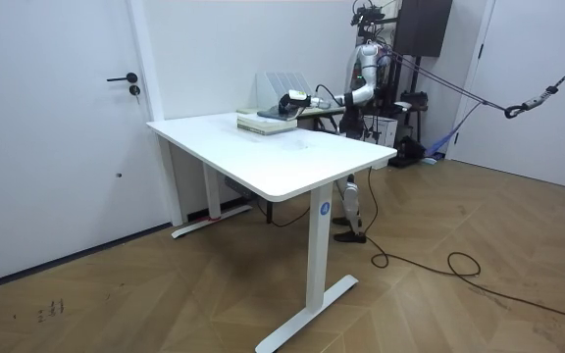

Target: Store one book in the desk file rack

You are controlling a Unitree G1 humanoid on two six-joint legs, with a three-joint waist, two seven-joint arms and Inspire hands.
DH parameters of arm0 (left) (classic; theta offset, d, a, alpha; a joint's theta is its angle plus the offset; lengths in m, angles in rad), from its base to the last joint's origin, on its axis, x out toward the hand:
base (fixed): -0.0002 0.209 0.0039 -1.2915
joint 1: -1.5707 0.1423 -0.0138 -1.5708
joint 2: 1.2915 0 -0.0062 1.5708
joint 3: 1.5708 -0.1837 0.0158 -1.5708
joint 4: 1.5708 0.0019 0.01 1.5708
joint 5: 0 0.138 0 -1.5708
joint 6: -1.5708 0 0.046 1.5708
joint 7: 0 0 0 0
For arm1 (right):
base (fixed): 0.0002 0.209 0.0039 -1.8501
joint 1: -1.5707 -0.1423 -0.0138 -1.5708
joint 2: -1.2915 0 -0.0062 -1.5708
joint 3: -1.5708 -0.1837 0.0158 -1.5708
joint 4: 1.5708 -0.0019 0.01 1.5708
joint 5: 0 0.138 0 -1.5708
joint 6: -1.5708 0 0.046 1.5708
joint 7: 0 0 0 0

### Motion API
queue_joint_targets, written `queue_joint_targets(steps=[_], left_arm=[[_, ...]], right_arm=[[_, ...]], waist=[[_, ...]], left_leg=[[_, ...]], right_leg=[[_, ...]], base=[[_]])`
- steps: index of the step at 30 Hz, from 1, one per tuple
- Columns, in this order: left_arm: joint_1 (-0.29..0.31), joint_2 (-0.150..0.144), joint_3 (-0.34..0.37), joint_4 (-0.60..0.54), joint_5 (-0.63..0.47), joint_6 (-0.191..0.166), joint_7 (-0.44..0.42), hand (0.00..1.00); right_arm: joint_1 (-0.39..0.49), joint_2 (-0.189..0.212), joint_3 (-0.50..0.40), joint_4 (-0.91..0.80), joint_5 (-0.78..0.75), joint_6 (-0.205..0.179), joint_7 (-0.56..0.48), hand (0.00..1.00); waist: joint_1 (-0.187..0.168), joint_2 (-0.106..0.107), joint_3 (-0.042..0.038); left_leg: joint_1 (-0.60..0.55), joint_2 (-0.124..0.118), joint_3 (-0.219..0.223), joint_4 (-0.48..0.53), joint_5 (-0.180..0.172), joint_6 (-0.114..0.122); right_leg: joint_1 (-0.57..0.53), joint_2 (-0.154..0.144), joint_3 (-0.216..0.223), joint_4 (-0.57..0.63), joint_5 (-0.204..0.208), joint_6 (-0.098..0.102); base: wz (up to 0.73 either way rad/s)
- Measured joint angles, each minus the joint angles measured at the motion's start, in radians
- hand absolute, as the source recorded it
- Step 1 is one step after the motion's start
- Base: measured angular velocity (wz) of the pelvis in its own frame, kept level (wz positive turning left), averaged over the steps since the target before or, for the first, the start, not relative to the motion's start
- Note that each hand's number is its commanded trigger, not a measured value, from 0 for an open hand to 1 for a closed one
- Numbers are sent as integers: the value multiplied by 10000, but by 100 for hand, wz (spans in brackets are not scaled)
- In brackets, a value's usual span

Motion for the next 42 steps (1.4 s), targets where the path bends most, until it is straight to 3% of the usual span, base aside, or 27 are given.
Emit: queue_joint_targets(steps=[5,7,11,13,17,22,25,32,35,37,42], left_arm=[[-6,20,122,-1188,-2740,-390,-828,100],[-107,20,6,-1472,-4249,-793,-1304,100],[-195,-108,-233,-1471,-6629,-883,-2133,100],[-254,-156,-344,-1472,-8290,-894,-2683,100],[-366,-155,-399,-1474,-10304,-988,-3499,100],[-558,-144,-561,-1458,-12979,-1319,-4633,100],[-561,-32,-829,-1165,-13764,-1553,-5435,100],[-558,257,-775,-521,-15171,-1504,-7429,100],[-532,446,-770,-253,-15872,-1487,-8159,100],[-453,450,-685,-154,-15957,-1374,-8427,100],[-4,629,72,152,-15955,-1257,-9367,100]], right_arm=[[-108,1,76,61,-97,-186,8,0],[-132,-15,103,19,-148,-318,53,0],[-242,-35,93,-80,-315,-495,238,0],[-348,-32,99,-109,-479,-617,311,0],[-337,-41,98,-596,-822,-799,417,0],[-302,-171,319,-1844,-1351,-845,451,0],[-299,-257,491,-2405,-1701,-904,573,0],[280,-602,428,-4907,-1650,-879,1333,0],[427,-341,45,-6503,-110,-907,1967,0],[457,111,45,-7392,818,-921,2543,0],[590,196,24,-8783,2875,-898,3602,0]], waist=[[21,35,98],[32,28,215],[38,33,288],[16,75,283],[32,-1,332],[57,5,320],[67,14,315],[147,34,302],[72,15,296],[100,24,215],[145,67,195]], left_leg=[[-33,11,-43,35,1,2],[-50,6,-45,53,2,4],[-276,12,65,72,16,22],[-518,47,106,158,18,23],[-614,77,229,141,17,23],[-784,92,393,153,16,23],[-699,105,507,147,16,23],[-660,182,850,158,15,22],[-598,189,854,216,14,21],[-564,198,845,229,14,20],[-345,184,808,222,13,20]], right_leg=[[-28,-9,29,-30,-3,2],[-46,-13,22,-18,-4,3],[-351,-23,54,130,-11,1],[-589,-35,49,223,-4,-8],[-695,-45,73,301,-7,-13],[-961,-40,281,467,-6,-11],[-944,-34,369,499,-5,-10],[-1095,32,636,692,10,-38],[-1103,50,664,669,16,-47],[-1082,50,661,687,15,-50],[-911,34,731,738,12,-41]], base=[[2],[0],[-4],[-5],[-6],[-11],[-9],[-14],[-2],[0],[-3]])
